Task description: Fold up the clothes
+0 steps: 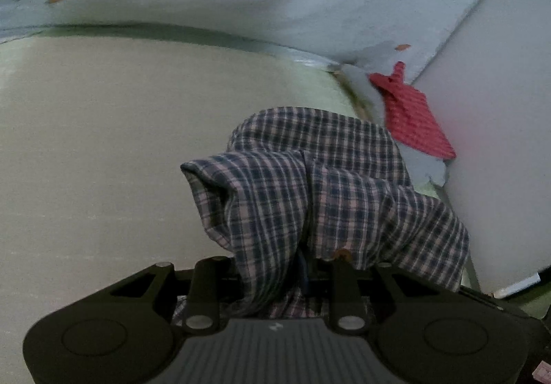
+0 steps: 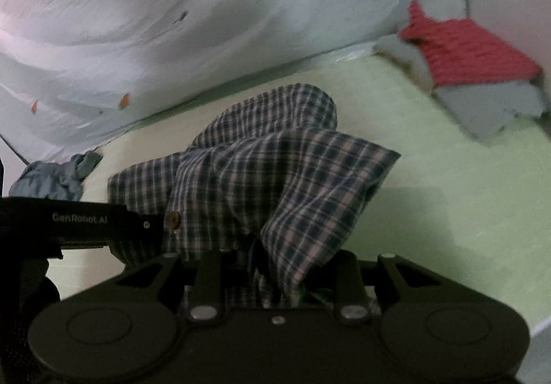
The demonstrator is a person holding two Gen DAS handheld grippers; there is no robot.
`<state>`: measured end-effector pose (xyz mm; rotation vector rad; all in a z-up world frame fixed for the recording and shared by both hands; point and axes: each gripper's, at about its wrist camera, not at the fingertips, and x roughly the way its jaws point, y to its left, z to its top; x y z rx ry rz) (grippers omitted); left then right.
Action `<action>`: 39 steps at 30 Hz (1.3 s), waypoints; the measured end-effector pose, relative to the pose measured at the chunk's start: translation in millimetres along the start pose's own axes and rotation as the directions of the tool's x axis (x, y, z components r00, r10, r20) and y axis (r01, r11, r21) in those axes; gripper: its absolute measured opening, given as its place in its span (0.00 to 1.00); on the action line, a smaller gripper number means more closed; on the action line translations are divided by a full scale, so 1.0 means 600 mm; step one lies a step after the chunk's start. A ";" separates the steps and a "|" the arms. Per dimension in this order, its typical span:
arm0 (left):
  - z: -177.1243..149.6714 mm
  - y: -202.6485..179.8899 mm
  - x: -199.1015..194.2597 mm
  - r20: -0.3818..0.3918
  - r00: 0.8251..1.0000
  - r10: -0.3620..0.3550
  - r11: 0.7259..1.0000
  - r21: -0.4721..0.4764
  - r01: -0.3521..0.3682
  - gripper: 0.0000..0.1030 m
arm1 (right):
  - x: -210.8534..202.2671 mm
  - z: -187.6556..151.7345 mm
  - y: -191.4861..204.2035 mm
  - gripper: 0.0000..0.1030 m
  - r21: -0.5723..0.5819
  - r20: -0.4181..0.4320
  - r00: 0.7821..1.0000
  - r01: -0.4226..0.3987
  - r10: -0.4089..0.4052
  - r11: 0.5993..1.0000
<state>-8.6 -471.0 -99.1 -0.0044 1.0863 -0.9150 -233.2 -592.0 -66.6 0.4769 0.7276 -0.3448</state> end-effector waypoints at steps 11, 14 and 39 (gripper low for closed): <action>0.094 -0.297 0.153 0.074 0.988 -0.132 0.991 -0.004 0.133 0.27 | -0.040 0.210 -0.322 0.27 -0.066 0.149 0.988 0.048 -0.038 0.997; 0.145 -0.355 0.188 0.108 0.979 -0.175 0.984 0.001 0.176 0.27 | -0.040 0.282 -0.375 0.27 -0.124 0.207 0.978 0.066 -0.039 0.990; 0.353 -0.365 0.512 0.094 0.985 0.146 0.989 -0.028 -0.144 0.96 | 0.308 0.433 -0.547 1.00 -0.075 0.181 0.969 0.183 -0.167 0.980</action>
